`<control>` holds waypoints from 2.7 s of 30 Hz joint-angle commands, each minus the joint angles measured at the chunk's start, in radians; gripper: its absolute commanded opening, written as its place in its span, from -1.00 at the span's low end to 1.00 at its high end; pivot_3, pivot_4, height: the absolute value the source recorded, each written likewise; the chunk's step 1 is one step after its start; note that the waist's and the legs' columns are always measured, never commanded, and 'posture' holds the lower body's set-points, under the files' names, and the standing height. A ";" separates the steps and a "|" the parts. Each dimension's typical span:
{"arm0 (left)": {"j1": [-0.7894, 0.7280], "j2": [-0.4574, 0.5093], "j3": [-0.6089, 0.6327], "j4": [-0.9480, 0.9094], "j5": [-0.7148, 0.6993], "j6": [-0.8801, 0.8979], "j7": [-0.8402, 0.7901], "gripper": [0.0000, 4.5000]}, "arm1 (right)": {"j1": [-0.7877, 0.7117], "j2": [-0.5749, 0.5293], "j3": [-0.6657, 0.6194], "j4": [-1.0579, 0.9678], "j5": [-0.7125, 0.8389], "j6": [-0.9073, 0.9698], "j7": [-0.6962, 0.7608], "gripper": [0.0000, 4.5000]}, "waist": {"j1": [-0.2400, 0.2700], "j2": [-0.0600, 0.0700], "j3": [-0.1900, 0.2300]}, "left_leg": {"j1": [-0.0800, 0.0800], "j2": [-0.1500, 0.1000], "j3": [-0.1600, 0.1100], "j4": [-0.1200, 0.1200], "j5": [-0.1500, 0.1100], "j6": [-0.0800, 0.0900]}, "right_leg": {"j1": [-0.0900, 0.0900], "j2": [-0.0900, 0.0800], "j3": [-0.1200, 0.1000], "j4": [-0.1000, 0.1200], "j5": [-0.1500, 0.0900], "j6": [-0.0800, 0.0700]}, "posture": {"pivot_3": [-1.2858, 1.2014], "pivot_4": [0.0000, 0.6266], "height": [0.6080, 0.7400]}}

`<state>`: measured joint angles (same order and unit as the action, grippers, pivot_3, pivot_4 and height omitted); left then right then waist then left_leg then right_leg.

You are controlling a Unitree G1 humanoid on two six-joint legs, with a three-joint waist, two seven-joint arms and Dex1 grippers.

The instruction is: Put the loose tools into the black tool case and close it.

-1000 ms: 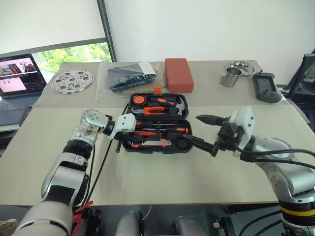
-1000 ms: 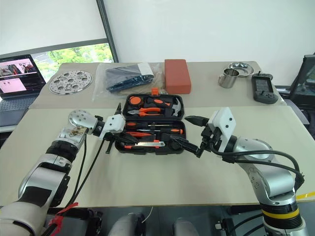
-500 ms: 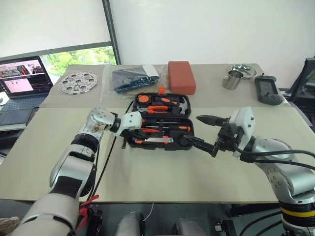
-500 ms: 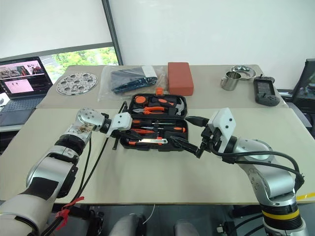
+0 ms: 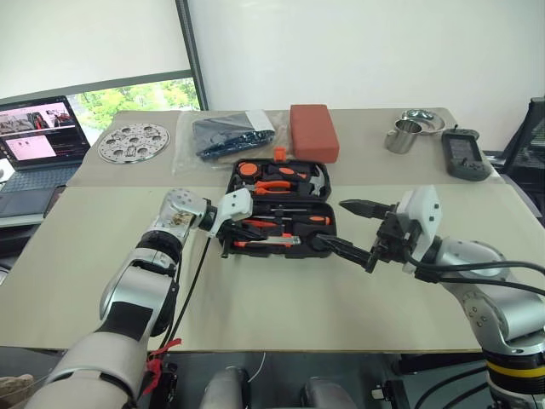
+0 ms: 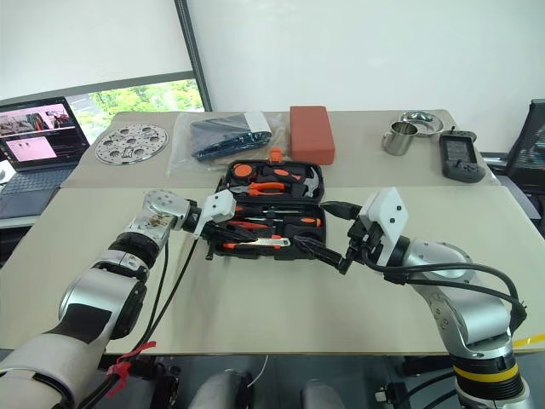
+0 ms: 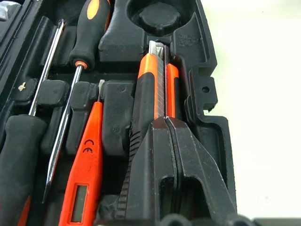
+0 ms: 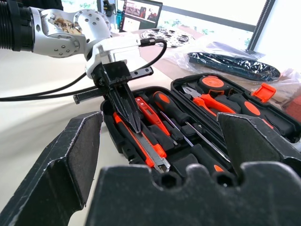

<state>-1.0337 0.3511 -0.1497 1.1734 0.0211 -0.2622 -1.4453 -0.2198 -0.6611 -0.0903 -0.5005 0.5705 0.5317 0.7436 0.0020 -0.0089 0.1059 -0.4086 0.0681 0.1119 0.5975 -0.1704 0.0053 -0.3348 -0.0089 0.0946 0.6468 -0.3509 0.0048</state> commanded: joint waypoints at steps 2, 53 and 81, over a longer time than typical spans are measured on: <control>-0.024 -0.024 0.099 -0.045 -0.110 0.009 -0.037 -0.98 | -0.010 -0.006 -0.012 -0.019 0.002 -0.010 0.002 1.00 | -0.002 0.000 0.000 | -0.001 0.000 0.000 0.000 0.000 0.000 | 0.000 0.000 0.000 -0.001 0.000 0.000 | 0.03 -0.52 1.00; 0.053 0.014 0.108 -0.240 -0.182 0.095 -0.103 -0.62 | 0.058 -0.193 -0.056 0.201 -0.197 0.040 -0.039 1.00 | -0.011 -0.003 -0.004 | -0.002 0.000 0.001 -0.001 0.000 0.000 | -0.001 -0.001 0.000 -0.002 0.000 0.000 | 0.03 -0.52 1.00; 0.260 0.278 0.051 -1.021 -0.367 0.496 -0.069 1.00 | -0.427 -0.223 0.323 0.913 -0.496 -0.067 0.357 -0.38 | -0.016 0.001 -0.001 | 0.001 0.001 0.002 -0.003 0.001 -0.001 | 0.000 0.000 0.003 -0.003 -0.001 0.000 | 0.03 -0.52 1.00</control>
<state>-0.7727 0.6108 -0.1314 0.1884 -0.3210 0.2288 -1.5301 -0.6166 -0.8760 0.2370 0.4033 0.0922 0.4903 1.0760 -0.0144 -0.0080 0.1046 -0.4072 0.0692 0.1142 0.5946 -0.1698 0.0042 -0.3346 -0.0089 0.0980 0.6436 -0.3515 0.0046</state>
